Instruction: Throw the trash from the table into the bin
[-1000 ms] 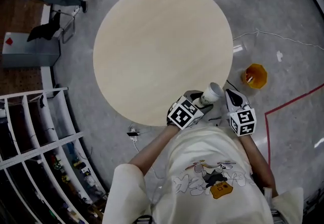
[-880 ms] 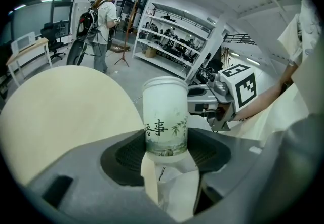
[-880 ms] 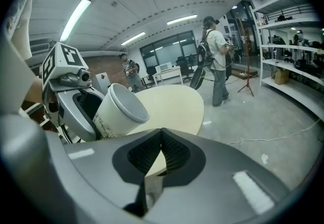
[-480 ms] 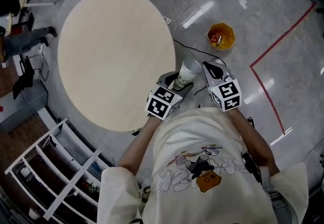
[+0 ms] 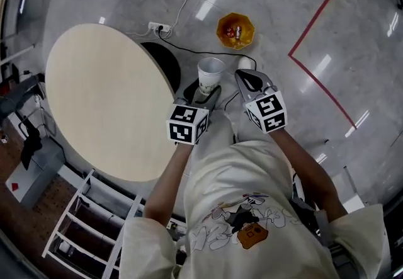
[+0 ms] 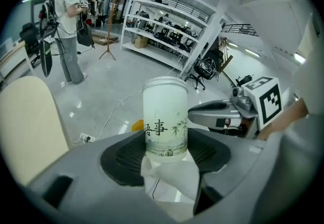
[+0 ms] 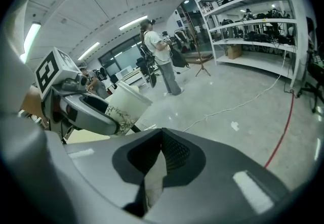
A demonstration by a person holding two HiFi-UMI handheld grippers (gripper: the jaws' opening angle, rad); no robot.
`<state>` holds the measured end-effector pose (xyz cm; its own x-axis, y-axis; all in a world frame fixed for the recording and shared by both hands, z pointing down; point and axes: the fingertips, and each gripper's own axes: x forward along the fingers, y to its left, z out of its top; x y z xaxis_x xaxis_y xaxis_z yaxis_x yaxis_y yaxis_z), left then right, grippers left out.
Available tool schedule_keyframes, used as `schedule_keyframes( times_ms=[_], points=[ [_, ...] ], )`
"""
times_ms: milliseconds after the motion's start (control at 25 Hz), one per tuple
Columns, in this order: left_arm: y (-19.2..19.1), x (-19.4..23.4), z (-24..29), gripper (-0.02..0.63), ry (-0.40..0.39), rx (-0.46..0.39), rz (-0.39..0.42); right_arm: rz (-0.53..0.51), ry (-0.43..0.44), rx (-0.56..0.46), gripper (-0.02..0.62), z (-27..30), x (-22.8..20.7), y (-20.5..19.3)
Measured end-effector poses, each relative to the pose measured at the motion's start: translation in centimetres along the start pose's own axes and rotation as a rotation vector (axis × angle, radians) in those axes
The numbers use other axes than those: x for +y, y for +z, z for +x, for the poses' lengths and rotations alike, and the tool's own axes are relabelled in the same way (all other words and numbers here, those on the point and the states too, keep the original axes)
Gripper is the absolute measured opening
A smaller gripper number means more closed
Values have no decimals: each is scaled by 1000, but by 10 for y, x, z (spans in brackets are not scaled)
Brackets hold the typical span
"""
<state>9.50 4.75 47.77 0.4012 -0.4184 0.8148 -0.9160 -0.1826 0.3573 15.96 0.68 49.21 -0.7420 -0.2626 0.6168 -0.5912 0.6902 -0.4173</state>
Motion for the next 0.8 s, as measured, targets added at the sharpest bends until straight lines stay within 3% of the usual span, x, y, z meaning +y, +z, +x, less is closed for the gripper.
schedule_keyframes(
  times_ms=[160, 360, 560, 800],
  points=[
    [15, 13, 56, 264, 8, -12, -52, -4, -41, 23, 6, 28, -53, -5],
    [1, 29, 117, 264, 10, 16, -134, -4, -62, 84, 6, 69, -94, -36],
    [-11, 61, 192, 264, 38, 20, -138, 41, -71, 102, 6, 128, -136, -54],
    [-63, 108, 291, 264, 53, 100, -190, 59, -120, 179, 6, 203, -191, -131]
  ],
)
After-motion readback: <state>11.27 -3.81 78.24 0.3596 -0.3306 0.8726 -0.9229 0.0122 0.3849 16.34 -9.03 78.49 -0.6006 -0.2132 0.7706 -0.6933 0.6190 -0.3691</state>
